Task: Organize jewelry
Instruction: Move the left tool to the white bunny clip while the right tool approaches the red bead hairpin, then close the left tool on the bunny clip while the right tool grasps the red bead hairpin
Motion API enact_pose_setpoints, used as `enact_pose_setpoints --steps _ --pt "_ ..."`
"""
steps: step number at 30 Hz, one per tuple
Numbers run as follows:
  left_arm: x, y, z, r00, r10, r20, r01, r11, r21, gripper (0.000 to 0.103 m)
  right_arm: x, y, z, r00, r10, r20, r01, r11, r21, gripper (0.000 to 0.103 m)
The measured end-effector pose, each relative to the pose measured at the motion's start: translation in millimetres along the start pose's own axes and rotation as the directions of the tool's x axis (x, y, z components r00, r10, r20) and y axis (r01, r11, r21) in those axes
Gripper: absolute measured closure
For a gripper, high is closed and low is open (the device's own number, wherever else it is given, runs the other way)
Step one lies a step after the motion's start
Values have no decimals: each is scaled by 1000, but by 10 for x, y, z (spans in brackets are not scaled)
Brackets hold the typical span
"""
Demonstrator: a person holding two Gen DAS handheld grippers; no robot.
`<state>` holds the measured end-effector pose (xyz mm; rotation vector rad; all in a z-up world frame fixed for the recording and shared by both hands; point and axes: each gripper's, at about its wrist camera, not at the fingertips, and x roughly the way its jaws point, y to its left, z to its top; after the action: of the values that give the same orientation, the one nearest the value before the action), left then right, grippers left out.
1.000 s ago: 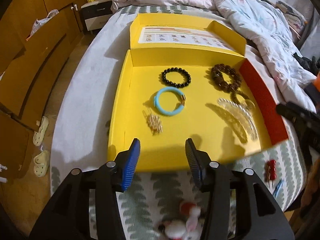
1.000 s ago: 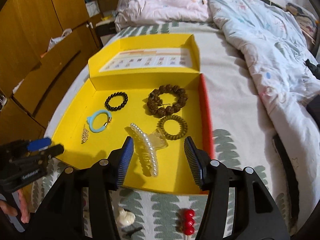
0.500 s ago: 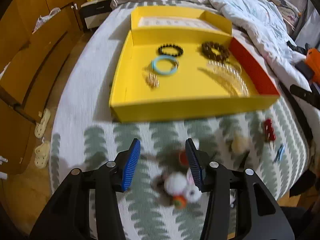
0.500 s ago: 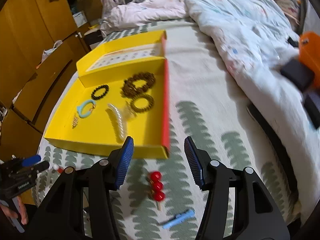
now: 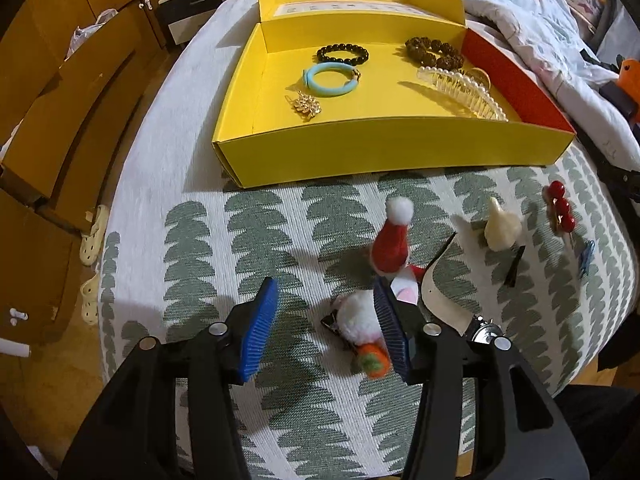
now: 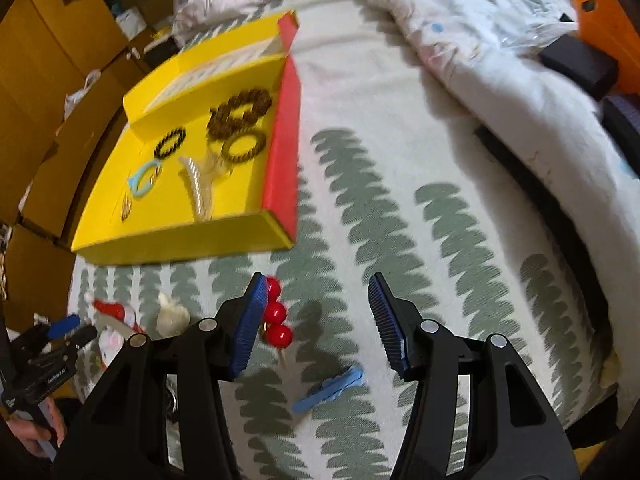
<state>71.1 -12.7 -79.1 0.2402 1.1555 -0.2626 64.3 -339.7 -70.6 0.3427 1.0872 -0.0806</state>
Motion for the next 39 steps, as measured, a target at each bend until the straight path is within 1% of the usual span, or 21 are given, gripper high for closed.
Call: enact_pose_setpoints --steps 3,7,10,16,18,23,25,30,33,36,39 --pt "39 -11 -13 1000 6 -12 -6 1000 10 52 77 73 -116 998 10 -58 -11 1000 -29 47" --pt "101 -42 -24 999 9 -32 -9 1000 18 52 197 236 -197 996 -17 -93 9 996 -90 47" --pt "124 -82 -39 999 13 -37 -12 999 30 51 304 350 -221 993 -35 -114 22 993 -116 47" --pt "109 -76 -45 999 6 -38 -5 1000 24 51 445 490 -230 991 -48 -127 29 989 -146 47" --pt "59 -70 -45 1000 -10 -28 10 1000 20 51 461 499 -228 990 -55 -129 35 988 -150 47" --pt "-3 -116 -62 999 -31 -20 32 999 34 51 464 486 -223 990 -51 -130 33 989 -143 47" --pt "-20 -161 -79 999 -31 -17 32 998 53 51 460 485 -221 990 -50 -130 31 989 -142 47" --pt "46 -251 -93 999 -30 -44 34 996 87 48 467 488 -222 990 -52 -135 33 989 -141 47" --pt "74 -275 -96 999 -16 -46 21 995 99 44 474 481 -224 989 -56 -137 37 990 -137 47" --pt "115 -284 -96 998 -27 -59 33 995 95 43 504 489 -232 988 -60 -146 39 990 -139 47" --pt "84 -334 -114 997 -45 -55 51 992 114 43 522 497 -233 987 -62 -148 41 989 -139 48"
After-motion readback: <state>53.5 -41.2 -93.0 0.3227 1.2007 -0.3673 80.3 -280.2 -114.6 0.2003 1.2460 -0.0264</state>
